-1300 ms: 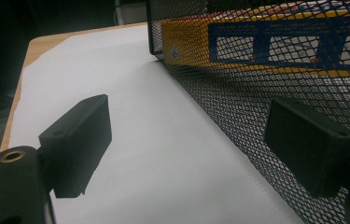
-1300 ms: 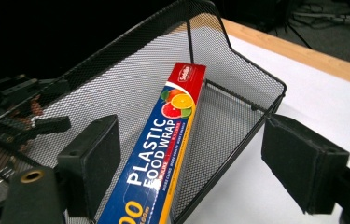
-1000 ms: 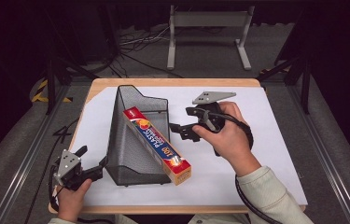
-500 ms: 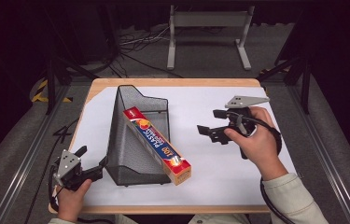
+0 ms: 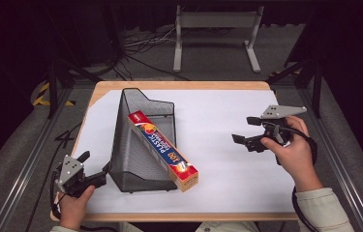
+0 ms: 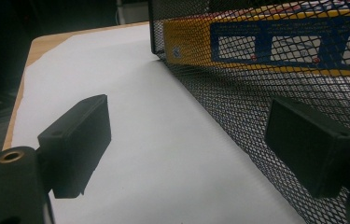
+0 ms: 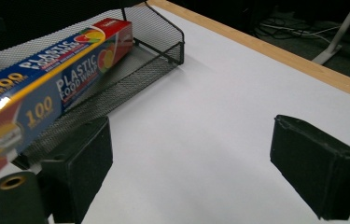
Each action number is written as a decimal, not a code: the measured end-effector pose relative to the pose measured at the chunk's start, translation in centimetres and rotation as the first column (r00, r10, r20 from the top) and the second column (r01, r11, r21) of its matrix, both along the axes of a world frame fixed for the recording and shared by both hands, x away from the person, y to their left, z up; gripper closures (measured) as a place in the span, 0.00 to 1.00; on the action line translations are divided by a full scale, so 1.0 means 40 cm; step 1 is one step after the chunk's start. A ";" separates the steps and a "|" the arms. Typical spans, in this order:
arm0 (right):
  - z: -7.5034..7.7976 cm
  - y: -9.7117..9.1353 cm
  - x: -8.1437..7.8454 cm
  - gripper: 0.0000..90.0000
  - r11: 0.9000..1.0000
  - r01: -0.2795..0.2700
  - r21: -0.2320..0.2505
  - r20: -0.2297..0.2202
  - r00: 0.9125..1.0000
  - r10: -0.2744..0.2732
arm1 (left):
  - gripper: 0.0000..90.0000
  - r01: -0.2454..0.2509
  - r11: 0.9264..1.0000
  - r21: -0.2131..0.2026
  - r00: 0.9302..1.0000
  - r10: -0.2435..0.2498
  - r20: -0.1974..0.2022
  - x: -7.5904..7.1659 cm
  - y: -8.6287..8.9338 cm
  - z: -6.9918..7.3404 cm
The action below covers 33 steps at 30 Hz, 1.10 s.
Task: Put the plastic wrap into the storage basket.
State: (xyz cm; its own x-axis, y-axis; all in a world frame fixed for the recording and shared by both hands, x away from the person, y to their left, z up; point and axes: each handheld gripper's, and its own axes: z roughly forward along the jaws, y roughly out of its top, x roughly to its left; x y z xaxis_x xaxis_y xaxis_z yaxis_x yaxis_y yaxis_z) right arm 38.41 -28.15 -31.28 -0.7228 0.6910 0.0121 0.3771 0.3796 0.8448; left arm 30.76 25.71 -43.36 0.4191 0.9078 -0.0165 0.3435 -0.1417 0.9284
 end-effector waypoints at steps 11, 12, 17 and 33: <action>-0.081 -0.057 -0.015 0.15 0.999 -0.027 0.018 0.037 0.999 0.026 | 0.17 -0.001 1.000 0.005 1.000 0.001 0.000 0.002 -0.005 0.000; -0.092 -0.061 -0.017 0.15 0.999 -0.028 0.017 0.045 0.999 0.027 | 0.17 -0.001 1.000 0.005 1.000 0.001 0.000 0.002 -0.004 0.000; -0.132 -0.075 -0.022 0.14 0.999 -0.032 0.015 0.063 0.998 0.031 | 0.17 -0.003 1.000 0.000 1.000 0.003 -0.001 0.001 0.000 -0.001; -0.274 -0.114 -0.043 0.14 0.999 0.004 0.034 0.015 1.000 -0.005 | 0.17 0.022 1.000 -0.007 1.000 -0.022 0.001 0.003 -0.001 -0.001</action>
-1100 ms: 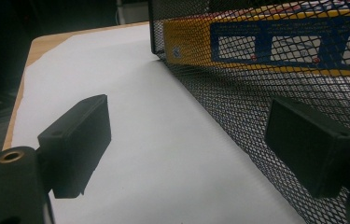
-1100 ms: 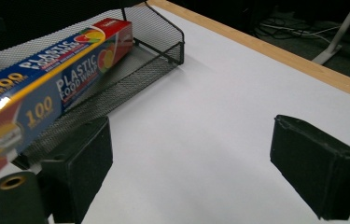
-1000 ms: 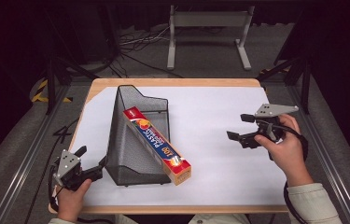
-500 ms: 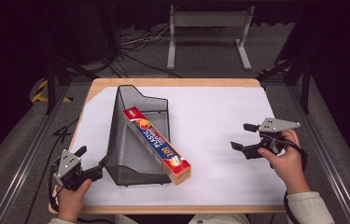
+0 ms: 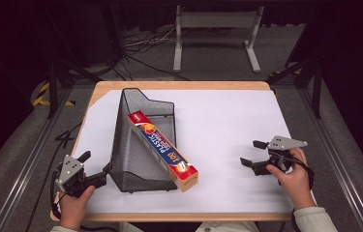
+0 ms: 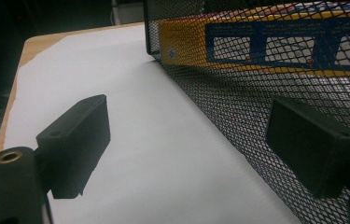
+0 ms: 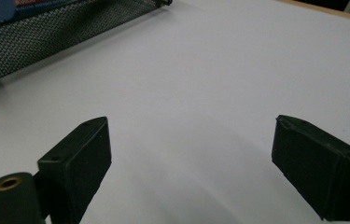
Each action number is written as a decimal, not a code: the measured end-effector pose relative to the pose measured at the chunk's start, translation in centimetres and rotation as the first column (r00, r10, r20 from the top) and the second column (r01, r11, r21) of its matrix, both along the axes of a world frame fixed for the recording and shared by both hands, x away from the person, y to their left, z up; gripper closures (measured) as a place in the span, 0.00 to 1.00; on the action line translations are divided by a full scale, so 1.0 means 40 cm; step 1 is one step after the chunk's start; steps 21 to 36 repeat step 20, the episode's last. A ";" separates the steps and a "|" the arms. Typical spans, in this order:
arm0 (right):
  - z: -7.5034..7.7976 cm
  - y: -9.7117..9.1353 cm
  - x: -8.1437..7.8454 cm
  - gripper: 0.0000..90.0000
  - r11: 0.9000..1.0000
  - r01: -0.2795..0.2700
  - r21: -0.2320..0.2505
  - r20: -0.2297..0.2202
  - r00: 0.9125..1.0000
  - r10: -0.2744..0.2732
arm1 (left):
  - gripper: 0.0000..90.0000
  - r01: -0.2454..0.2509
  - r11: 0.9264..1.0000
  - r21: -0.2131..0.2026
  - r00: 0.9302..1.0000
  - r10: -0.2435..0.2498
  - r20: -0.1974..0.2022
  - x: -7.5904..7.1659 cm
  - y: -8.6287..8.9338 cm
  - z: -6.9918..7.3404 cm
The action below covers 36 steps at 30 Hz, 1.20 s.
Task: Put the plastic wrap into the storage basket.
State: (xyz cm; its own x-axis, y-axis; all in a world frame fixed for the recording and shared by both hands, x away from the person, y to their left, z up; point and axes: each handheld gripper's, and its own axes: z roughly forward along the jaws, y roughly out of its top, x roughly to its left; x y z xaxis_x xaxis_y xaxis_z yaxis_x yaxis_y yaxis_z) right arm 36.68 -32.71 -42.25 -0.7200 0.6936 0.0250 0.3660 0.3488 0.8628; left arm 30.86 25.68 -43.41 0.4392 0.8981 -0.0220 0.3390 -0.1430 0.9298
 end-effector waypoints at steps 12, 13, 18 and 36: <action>-0.046 -0.016 -0.016 0.14 0.999 0.049 -0.018 -0.025 0.998 -0.049 | 0.16 0.020 1.000 0.005 0.999 -0.020 -0.025 0.009 -0.003 -0.007; -0.047 -0.017 -0.015 0.14 0.999 0.050 -0.016 -0.028 0.998 -0.051 | 0.16 0.019 1.000 0.006 1.000 -0.019 -0.025 0.010 -0.003 -0.008; -0.048 -0.018 -0.013 0.11 0.998 0.056 -0.012 -0.036 0.998 -0.056 | 0.16 0.028 1.000 0.004 0.999 -0.028 -0.036 0.013 0.000 -0.011; -0.048 -0.019 -0.013 0.10 0.998 0.059 -0.007 -0.035 0.998 -0.059 | 0.16 0.026 1.000 0.001 0.999 -0.026 -0.041 0.013 0.003 -0.012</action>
